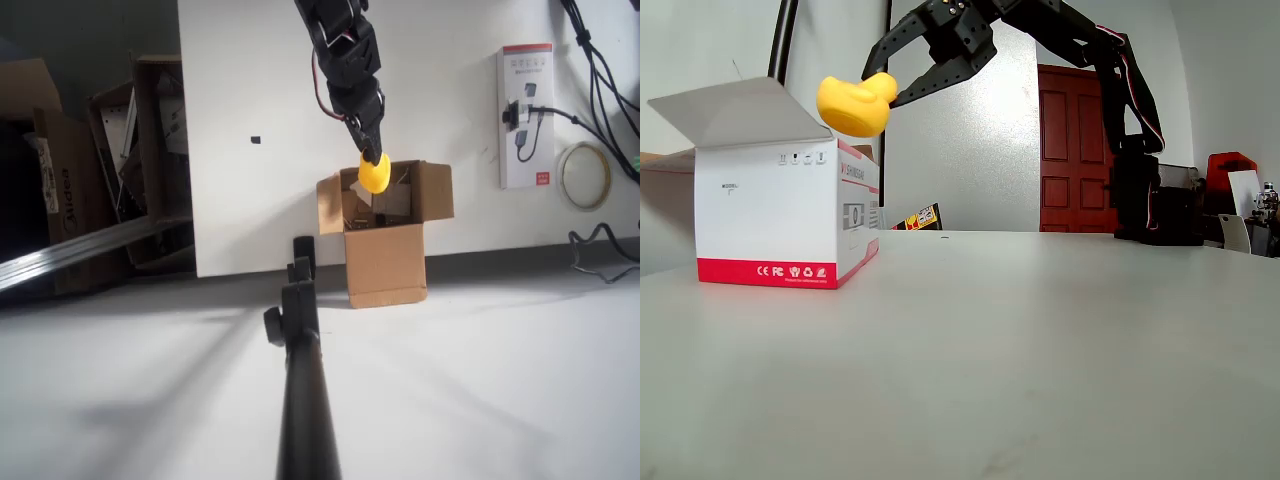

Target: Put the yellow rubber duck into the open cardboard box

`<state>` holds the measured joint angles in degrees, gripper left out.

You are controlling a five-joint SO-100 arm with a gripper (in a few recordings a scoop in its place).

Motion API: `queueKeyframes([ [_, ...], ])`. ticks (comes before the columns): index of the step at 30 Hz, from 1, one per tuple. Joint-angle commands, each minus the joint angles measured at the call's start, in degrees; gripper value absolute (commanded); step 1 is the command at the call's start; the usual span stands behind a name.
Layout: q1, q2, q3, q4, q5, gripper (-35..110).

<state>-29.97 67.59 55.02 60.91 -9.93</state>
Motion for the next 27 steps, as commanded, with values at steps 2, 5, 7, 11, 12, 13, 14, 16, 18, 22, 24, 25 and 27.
queueKeyframes([
  [2, -0.35, 0.09, -3.34, -0.53, 1.85, 8],
  [5, -0.18, 0.0, -3.34, -0.44, 2.72, 9],
  [7, 0.0, 0.0, -3.34, -0.35, 2.99, 9],
  [11, 0.09, 0.18, -3.34, -0.18, 3.43, 12],
  [12, 0.18, 0.18, -3.34, -0.18, 3.78, 14],
  [13, 0.26, 0.18, -3.43, -0.09, 3.96, 16],
  [14, 0.26, 0.18, -3.43, 0.0, 4.04, 17],
  [16, 0.35, 0.18, -3.43, 0.18, 4.31, 20],
  [18, 0.53, 0.09, -3.52, 0.44, 4.31, 21],
  [22, 0.88, -0.18, -4.31, 1.23, 4.31, 23],
  [24, 0.88, -0.44, -4.66, 1.58, 4.31, 22],
  [25, 0.88, -0.7, -5.1, 2.02, 4.22, 21],
  [27, 0.97, -0.88, -5.62, 2.46, 4.13, 18],
])
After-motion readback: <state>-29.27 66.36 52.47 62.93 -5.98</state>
